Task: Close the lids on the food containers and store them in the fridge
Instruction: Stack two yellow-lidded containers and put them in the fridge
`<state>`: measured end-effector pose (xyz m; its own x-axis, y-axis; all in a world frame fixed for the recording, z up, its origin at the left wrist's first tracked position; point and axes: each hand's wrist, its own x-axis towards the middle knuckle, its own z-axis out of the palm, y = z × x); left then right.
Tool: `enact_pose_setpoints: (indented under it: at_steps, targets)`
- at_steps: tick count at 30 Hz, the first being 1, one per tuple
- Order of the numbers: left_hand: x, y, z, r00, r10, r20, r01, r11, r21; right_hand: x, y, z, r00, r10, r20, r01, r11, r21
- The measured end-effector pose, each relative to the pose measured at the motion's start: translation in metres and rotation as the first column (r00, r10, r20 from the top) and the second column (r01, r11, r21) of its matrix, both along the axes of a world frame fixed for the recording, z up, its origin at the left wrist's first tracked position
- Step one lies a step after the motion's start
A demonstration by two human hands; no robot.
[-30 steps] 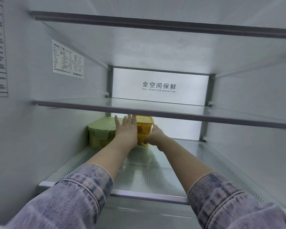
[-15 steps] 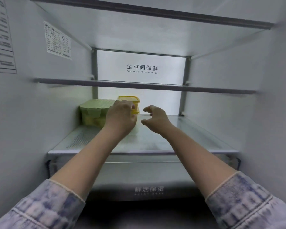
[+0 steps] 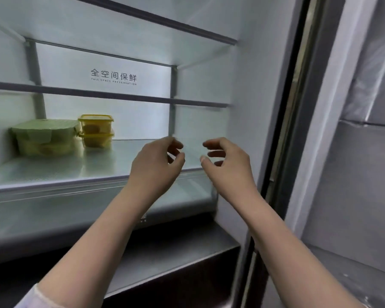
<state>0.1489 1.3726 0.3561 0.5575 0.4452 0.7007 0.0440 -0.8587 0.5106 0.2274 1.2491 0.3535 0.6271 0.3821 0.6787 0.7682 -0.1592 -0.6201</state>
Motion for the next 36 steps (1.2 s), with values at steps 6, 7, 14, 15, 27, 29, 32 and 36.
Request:
enact_pose_setpoints:
  at_steps: [6,7,14,15,27,29,32,36]
  targets:
    - [0.009,-0.117,0.001,0.958,-0.281,0.062,0.286,0.955,-0.085,-0.015,-0.134,-0.005,0.983,-0.186,-0.007,0.186,0.982,0.029]
    - [0.009,-0.139,0.001,0.94,-0.333,0.076,0.339,0.936,-0.096,-0.02,-0.158,-0.006,0.977,-0.215,-0.005,0.215,0.976,0.029]
    - [-0.002,-0.311,-0.001,0.767,-0.627,0.137,0.642,0.757,-0.121,-0.064,-0.346,-0.01,0.877,-0.481,-0.015,0.481,0.877,0.007]
    - [-0.003,-0.333,-0.001,0.738,-0.661,0.133,0.674,0.729,-0.118,-0.07,-0.369,-0.01,0.856,-0.516,-0.023,0.516,0.856,0.004]
    - [-0.006,-0.641,-0.012,0.146,-0.986,0.084,0.983,0.135,-0.124,-0.172,-0.649,-0.024,0.378,-0.922,-0.087,0.926,0.377,0.022]
    - [-0.007,-0.689,-0.02,0.035,-0.997,0.072,0.99,0.024,-0.141,-0.187,-0.687,-0.03,0.273,-0.954,-0.121,0.962,0.273,0.017]
    - [-0.007,-0.761,-0.033,-0.126,-0.991,0.048,0.973,-0.133,-0.188,-0.21,-0.738,-0.038,0.119,-0.982,-0.144,0.993,0.121,-0.004]
    - [-0.009,-0.847,-0.047,-0.356,-0.934,0.027,0.903,-0.352,-0.247,-0.238,-0.792,-0.044,-0.11,-0.983,-0.146,0.994,-0.105,-0.04]
